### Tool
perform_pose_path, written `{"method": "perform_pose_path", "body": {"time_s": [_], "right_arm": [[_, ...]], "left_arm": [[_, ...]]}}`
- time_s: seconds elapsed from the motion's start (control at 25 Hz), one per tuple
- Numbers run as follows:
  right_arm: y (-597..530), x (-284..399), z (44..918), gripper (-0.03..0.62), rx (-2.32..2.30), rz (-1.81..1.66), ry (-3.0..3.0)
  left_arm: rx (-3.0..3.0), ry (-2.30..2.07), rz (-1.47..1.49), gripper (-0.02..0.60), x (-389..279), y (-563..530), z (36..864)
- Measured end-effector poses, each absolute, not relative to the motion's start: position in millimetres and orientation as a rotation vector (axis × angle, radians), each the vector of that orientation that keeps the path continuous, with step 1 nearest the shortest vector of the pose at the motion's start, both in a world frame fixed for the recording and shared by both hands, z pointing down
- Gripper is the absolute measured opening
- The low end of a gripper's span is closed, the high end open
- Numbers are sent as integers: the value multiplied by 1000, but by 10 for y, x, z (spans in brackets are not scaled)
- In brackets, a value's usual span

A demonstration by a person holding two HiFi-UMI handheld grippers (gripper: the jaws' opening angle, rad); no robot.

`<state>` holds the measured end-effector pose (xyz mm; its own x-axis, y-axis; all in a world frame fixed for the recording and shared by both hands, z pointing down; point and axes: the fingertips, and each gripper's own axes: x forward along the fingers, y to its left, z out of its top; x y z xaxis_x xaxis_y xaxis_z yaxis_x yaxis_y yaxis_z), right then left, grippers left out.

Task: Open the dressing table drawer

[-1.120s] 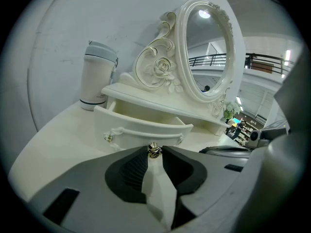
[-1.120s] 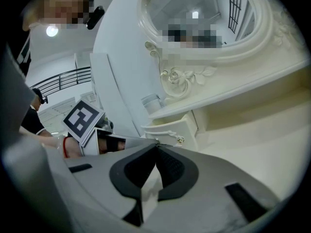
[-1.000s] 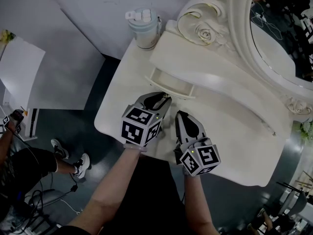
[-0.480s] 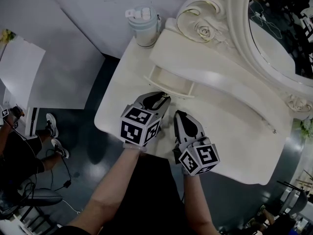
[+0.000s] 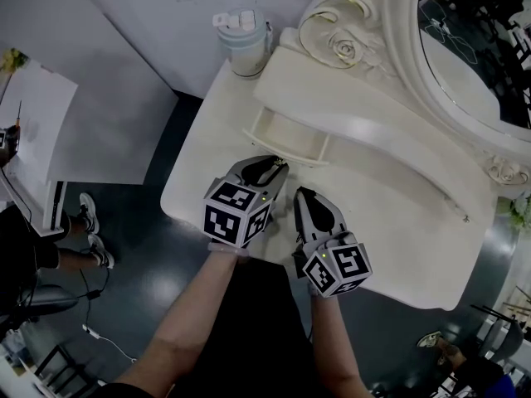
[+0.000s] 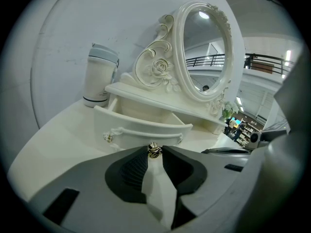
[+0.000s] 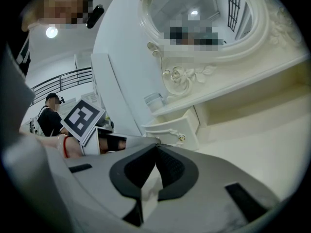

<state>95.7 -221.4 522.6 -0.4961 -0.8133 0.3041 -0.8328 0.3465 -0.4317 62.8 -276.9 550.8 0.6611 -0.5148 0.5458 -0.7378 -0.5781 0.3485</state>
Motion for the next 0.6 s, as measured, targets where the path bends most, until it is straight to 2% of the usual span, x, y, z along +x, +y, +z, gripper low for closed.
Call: {"method": "perform_pose_path", "body": {"time_s": [0.6], "right_arm": [[-2113,921,5238,6,1557,862,-2545]], "left_arm": [[2305,-975,511,112,594,-2690,5508]]}}
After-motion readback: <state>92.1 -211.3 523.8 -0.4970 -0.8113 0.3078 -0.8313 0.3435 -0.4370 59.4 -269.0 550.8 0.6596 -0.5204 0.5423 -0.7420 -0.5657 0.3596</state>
